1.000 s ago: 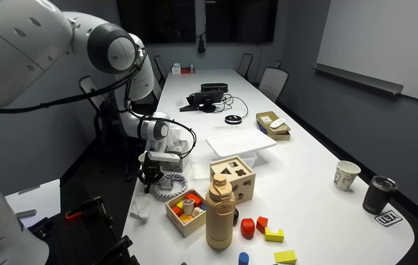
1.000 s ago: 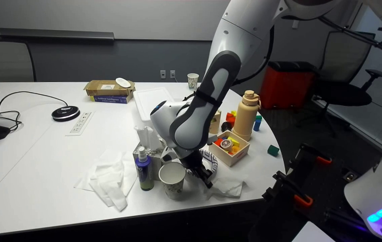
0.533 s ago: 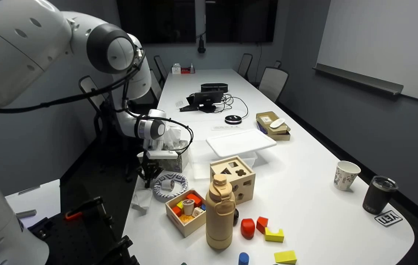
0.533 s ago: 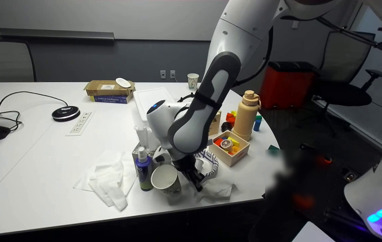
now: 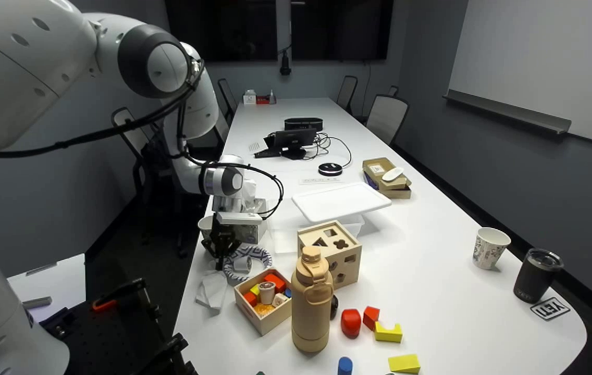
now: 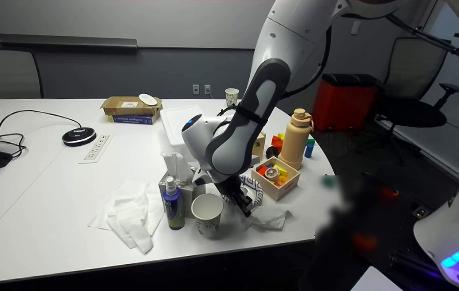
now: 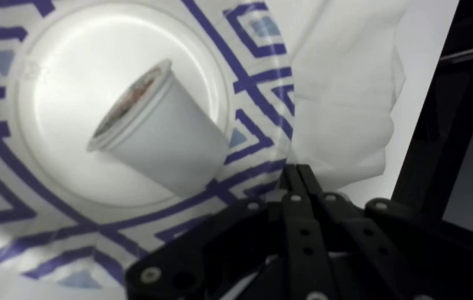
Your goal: Remove one napkin from the box and use it to wipe the tabletop.
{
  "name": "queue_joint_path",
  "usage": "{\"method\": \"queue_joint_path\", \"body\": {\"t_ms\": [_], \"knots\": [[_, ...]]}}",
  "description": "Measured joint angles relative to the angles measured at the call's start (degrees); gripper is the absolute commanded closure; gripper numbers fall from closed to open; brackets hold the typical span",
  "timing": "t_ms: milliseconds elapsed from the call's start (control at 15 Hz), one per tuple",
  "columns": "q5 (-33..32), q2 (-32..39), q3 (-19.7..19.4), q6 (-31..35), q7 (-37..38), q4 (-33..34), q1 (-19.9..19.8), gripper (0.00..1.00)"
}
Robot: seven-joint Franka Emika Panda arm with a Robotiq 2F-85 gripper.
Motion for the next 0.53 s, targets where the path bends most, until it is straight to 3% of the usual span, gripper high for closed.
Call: {"method": "queue_joint_path", "body": {"t_ms": [267, 533], "knots": [[1.1, -1.4, 0.2, -6.3, -0.1, 0.4, -0.2, 1.00], [5.7, -5.4, 3.8, -8.7, -0.4, 0.3, -1.2, 1.00]]}}
